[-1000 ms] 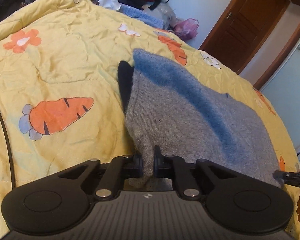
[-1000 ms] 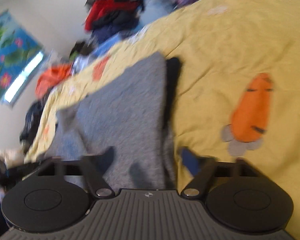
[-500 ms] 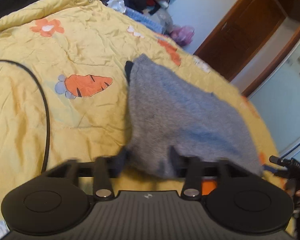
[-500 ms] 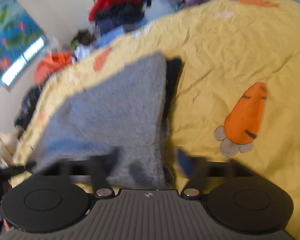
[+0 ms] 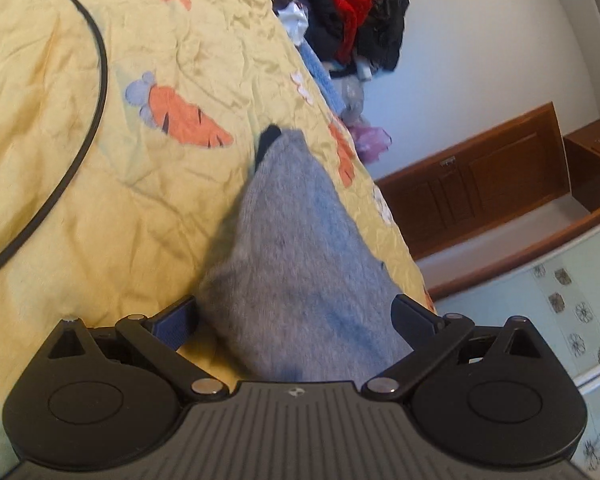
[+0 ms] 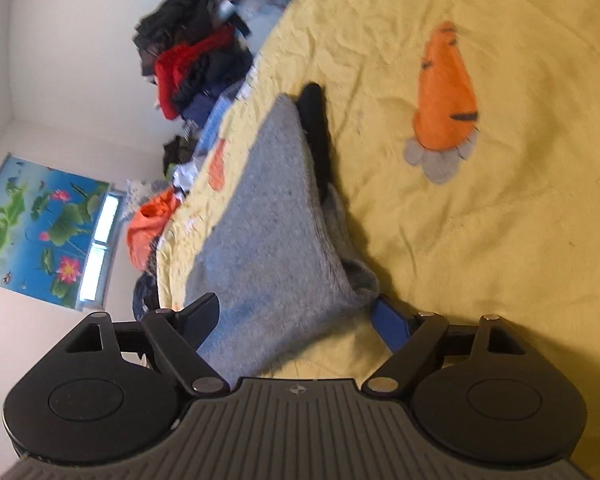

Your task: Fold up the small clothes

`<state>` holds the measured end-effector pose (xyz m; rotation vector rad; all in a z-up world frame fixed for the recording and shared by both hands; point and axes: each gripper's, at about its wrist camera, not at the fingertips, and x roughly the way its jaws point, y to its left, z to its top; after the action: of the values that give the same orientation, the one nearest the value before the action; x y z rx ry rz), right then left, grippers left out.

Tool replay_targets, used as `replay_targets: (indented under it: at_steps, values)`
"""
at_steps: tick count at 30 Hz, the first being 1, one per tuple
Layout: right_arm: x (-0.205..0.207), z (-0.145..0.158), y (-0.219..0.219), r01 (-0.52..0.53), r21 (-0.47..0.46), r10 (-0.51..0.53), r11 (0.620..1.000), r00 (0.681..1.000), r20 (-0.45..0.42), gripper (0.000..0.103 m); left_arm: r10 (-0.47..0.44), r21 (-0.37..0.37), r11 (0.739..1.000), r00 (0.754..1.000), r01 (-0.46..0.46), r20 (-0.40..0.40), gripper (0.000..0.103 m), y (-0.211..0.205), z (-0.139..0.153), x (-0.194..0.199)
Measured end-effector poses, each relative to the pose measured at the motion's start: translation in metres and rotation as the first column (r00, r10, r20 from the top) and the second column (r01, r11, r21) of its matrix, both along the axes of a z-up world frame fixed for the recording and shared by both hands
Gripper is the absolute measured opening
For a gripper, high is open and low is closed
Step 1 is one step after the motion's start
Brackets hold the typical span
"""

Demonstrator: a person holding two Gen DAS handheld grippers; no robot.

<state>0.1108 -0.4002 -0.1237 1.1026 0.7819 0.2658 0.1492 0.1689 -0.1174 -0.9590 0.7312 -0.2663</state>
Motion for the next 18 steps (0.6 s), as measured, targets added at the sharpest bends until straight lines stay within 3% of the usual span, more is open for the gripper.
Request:
replay_targets:
  at_steps: [3, 4, 5, 6, 7, 10, 15, 18]
  values:
    - [0.031, 0.002, 0.007, -0.023, -0.020, 0.023, 1.000, 1.000, -0.005, 0.081, 0.008, 0.029, 1.000, 1.000, -0.007, -0.021, 0.097, -0.006, 0.002, 0.021]
    - [0.042, 0.003, 0.013, -0.049, -0.050, 0.048, 0.998, 0.999, -0.020, 0.077, 0.001, 0.064, 0.998, 0.999, 0.001, -0.040, 0.065, -0.010, 0.001, 0.029]
    - [0.049, 0.004, 0.018, -0.070, -0.094, 0.067, 0.993, 0.997, -0.031, 0.059, -0.012, 0.100, 0.995, 0.997, 0.019, -0.073, 0.008, -0.014, -0.002, 0.036]
    - [0.055, 0.002, 0.023, -0.086, -0.137, 0.080, 0.987, 0.996, -0.047, 0.040, -0.024, 0.124, 0.991, 0.992, 0.039, -0.127, 0.008, -0.016, -0.008, 0.043]
    - [0.058, -0.002, 0.026, -0.102, -0.169, 0.091, 0.980, 0.993, -0.073, 0.019, -0.024, 0.119, 0.992, 0.992, 0.039, -0.127, 0.008, -0.015, -0.009, 0.045]
    - [0.053, 0.005, 0.028, -0.107, -0.197, 0.103, 0.975, 0.994, -0.033, 0.018, -0.058, 0.186, 0.980, 0.994, 0.075, -0.097, 0.007, -0.018, 0.010, 0.044]
    - [0.024, 0.044, 0.015, -0.113, -0.167, 0.130, 0.979, 0.987, 0.095, 0.017, -0.147, 0.210, 0.968, 0.989, 0.141, 0.015, 0.007, -0.014, 0.061, 0.022]
    - [-0.005, 0.048, 0.004, -0.132, -0.156, 0.145, 0.979, 0.986, 0.077, 0.016, -0.182, 0.219, 0.960, 0.983, 0.173, 0.018, 0.007, -0.012, 0.071, -0.006]
